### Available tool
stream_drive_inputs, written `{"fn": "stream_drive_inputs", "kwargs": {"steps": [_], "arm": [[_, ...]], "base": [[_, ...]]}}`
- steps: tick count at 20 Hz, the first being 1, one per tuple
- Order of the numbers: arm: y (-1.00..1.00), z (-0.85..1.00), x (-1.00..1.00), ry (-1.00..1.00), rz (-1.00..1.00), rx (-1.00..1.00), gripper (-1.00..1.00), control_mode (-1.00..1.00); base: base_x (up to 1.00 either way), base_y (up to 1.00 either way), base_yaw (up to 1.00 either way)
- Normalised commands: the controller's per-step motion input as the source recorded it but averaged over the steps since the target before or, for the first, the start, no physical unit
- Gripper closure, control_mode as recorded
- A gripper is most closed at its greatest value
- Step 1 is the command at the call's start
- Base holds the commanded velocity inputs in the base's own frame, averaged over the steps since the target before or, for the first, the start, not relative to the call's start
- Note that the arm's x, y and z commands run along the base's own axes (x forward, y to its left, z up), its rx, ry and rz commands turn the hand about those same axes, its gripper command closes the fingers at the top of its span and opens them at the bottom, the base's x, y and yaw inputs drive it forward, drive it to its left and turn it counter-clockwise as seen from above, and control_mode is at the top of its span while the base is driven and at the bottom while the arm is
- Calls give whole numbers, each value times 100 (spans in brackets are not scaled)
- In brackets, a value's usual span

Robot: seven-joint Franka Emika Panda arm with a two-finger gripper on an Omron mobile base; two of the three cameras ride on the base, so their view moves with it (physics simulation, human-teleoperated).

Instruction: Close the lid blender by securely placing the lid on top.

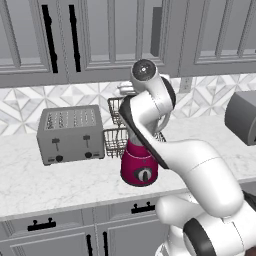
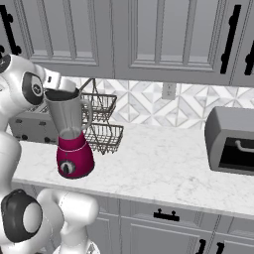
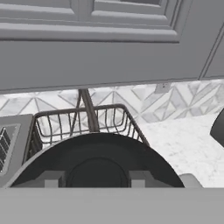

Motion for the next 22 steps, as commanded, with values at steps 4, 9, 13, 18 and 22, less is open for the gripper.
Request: {"fn": "stream_drive_inputs", "kwargs": {"steps": [4,9,13,18,22], "arm": [[0,-43,0,0,-15,17,100,-100],[0,-48,0,0,-14,20,100,-100],[0,-73,-4,0,-6,7,100,-100],[0,-58,-28,0,-2,-1,100,-100],[0,-38,-35,0,-1,-3,-100,-100]], "base": [[0,0,0],[0,0,0],[0,0,0],[0,0,0],[0,0,0]]}}
